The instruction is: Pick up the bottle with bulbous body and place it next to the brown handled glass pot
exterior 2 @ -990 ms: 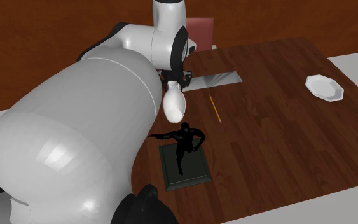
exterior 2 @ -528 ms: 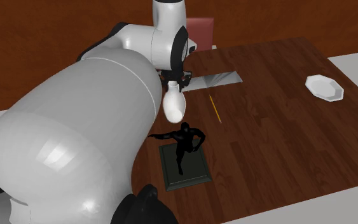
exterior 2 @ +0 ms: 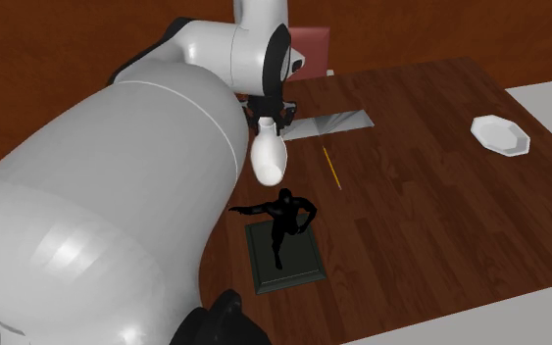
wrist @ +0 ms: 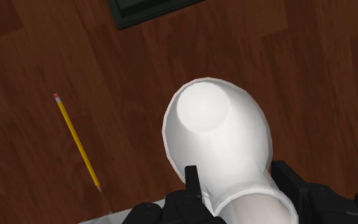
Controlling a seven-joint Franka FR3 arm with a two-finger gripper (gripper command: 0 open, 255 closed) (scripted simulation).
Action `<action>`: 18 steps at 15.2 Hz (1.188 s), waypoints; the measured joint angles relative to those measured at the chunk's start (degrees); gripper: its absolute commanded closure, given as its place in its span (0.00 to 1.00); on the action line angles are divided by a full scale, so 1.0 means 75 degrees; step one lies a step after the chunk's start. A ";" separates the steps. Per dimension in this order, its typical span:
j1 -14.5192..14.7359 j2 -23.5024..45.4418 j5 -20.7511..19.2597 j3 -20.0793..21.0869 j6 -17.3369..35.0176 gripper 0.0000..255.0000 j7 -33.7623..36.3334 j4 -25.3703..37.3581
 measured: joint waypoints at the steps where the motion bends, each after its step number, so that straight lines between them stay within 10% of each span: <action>1: -0.0008 -0.0026 -0.0004 -0.0005 -0.0098 1.00 -0.0008 0.0072; 18: -0.0063 -0.0022 -0.0020 -0.0026 -0.1836 1.00 0.0032 0.1818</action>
